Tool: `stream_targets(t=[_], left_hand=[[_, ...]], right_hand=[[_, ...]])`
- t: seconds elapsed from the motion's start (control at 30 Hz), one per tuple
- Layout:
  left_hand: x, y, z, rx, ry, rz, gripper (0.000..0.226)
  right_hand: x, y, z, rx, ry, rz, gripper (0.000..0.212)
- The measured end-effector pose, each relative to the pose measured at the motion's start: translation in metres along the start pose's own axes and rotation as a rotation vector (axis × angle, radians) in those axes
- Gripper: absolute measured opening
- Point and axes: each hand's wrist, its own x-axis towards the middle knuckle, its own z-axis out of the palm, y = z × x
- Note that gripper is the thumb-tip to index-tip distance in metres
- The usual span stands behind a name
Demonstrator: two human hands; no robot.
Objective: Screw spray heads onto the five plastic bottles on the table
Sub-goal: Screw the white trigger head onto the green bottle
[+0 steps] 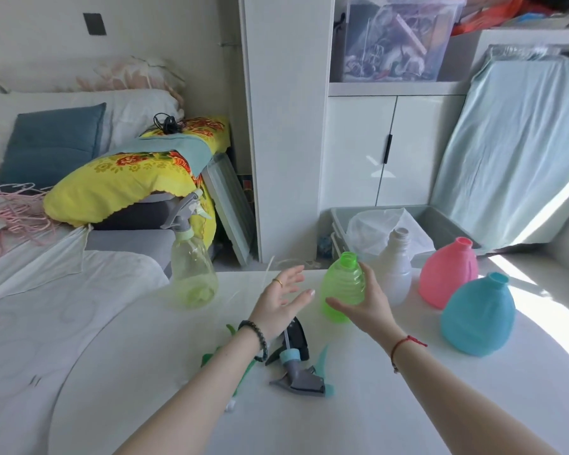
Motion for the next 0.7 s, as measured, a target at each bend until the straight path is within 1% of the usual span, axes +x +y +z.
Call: stream_targets(t=[0.13, 0.2, 0.23, 0.3, 0.37, 0.47, 0.53, 0.6, 0.67, 0.7], left_hand=[[0.000, 0.000, -0.005, -0.004, 0.024, -0.008, 0.036], [-0.005, 0.002, -0.018, -0.015, 0.058, 0.015, 0.035], [-0.010, 0.002, -0.027, -0.003, 0.064, 0.033, 0.034], [-0.024, 0.000, -0.042, 0.051, 0.072, 0.055, 0.032], [-0.041, -0.009, -0.057, 0.113, 0.117, 0.041, 0.031], [-0.067, -0.028, -0.077, 0.192, 0.246, -0.043, 0.030], [-0.084, -0.038, -0.086, 0.257, 0.287, -0.085, 0.031], [-0.100, -0.044, -0.091, 0.362, 0.260, -0.062, 0.029], [-0.114, -0.048, -0.092, 0.537, 0.168, 0.003, 0.028], [-0.119, -0.049, -0.092, 0.633, 0.102, 0.033, 0.035]], right_hand=[[0.000, -0.011, -0.012, 0.007, 0.047, -0.062, 0.084], [-0.012, -0.022, -0.022, 0.065, 0.027, -0.108, 0.084], [-0.022, -0.029, -0.026, 0.114, -0.023, -0.127, 0.083], [-0.048, -0.042, -0.031, 0.198, -0.178, -0.175, 0.079], [-0.077, -0.052, -0.029, 0.215, -0.315, -0.223, 0.076], [-0.111, -0.056, -0.016, 0.193, -0.431, -0.254, 0.078], [-0.128, -0.055, -0.007, 0.150, -0.479, -0.262, 0.081], [-0.140, -0.051, -0.002, 0.116, -0.516, -0.254, 0.082], [-0.146, -0.047, 0.002, 0.110, -0.508, -0.233, 0.081], [-0.148, -0.046, 0.002, 0.110, -0.489, -0.219, 0.081]])
